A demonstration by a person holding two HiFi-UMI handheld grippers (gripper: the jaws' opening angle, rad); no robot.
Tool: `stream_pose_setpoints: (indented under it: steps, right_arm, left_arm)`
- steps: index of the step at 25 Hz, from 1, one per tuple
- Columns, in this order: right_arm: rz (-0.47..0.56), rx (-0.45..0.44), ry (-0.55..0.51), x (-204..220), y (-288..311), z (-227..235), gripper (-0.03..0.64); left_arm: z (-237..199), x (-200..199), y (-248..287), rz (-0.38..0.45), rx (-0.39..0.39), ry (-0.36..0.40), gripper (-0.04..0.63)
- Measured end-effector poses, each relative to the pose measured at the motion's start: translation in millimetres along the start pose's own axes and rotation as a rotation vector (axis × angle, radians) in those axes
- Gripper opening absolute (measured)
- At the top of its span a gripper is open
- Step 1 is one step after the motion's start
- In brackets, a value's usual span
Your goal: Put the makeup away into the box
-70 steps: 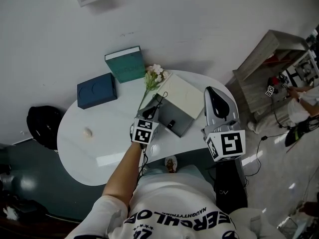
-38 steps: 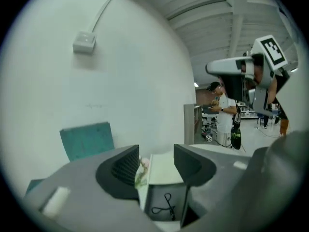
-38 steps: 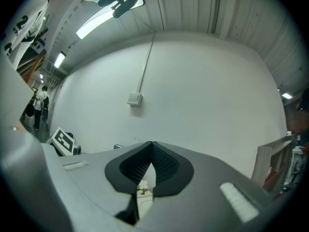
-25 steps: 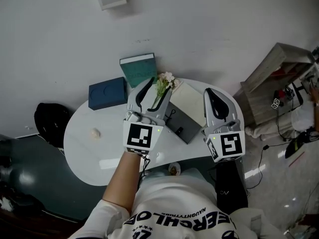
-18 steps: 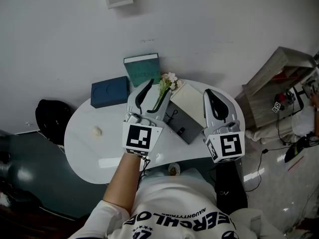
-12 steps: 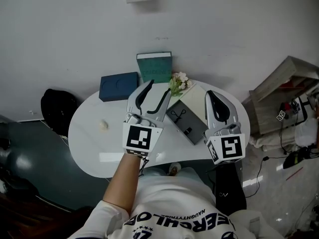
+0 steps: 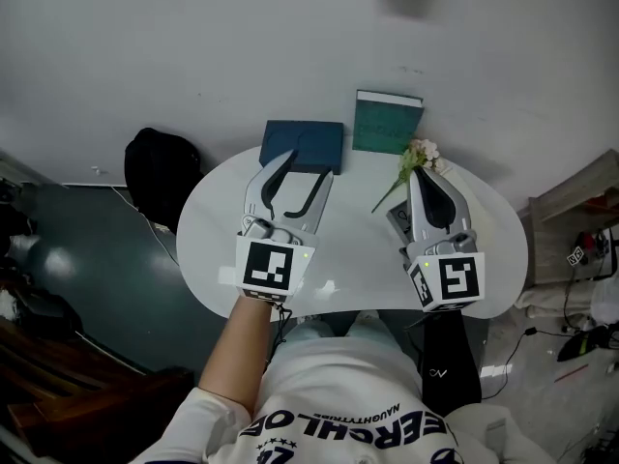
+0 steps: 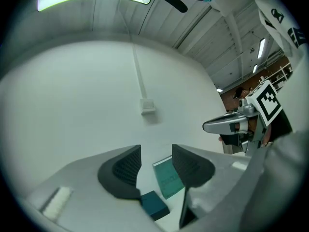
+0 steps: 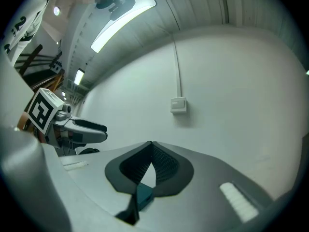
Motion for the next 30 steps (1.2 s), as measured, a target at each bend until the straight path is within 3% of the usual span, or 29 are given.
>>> stream_pose_setpoints:
  steps: [4, 8, 14, 22, 26, 30]
  right_arm:
    - [0.009, -0.078, 0.01, -2.0, 30.2, -50.4, 0.029]
    - [0.008, -0.145, 0.011, -4.6, 54.9, -97.8, 0.029]
    - [0.007, -0.172, 0.012, 2.2, 76.5, -140.0, 0.029]
    - [-0.019, -0.126, -0.004, 7.8, 79.1, -156.8, 0.029]
    - [-0.051, -0.087, -0.016, 13.9, 70.8, -153.2, 0.029]
    - [-0.076, -0.043, -0.029, 18.4, 60.9, -144.7, 0.029]
  left_arm:
    - [-45.3, 12.0, -37.3, -0.034, -0.072, 0.033, 0.206]
    - [-81.6, 24.2, -68.1, -0.049, -0.12, 0.018, 0.206]
    - [-121.2, 46.3, -101.4, -0.083, -0.152, 0.017, 0.206]
    - [-135.9, 75.8, -103.8, -0.104, -0.102, -0.031, 0.206]
    - [-129.5, 132.2, -92.7, -0.219, -0.041, -0.079, 0.216]
    - [-116.5, 201.2, -85.5, -0.348, 0.015, -0.179, 0.239]
Point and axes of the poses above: the fingertips, and each gripper's own axes: y forward along the fingers, z to its right, x out of its underside, the point moved 5 cm from there along -y, backward along the fingers
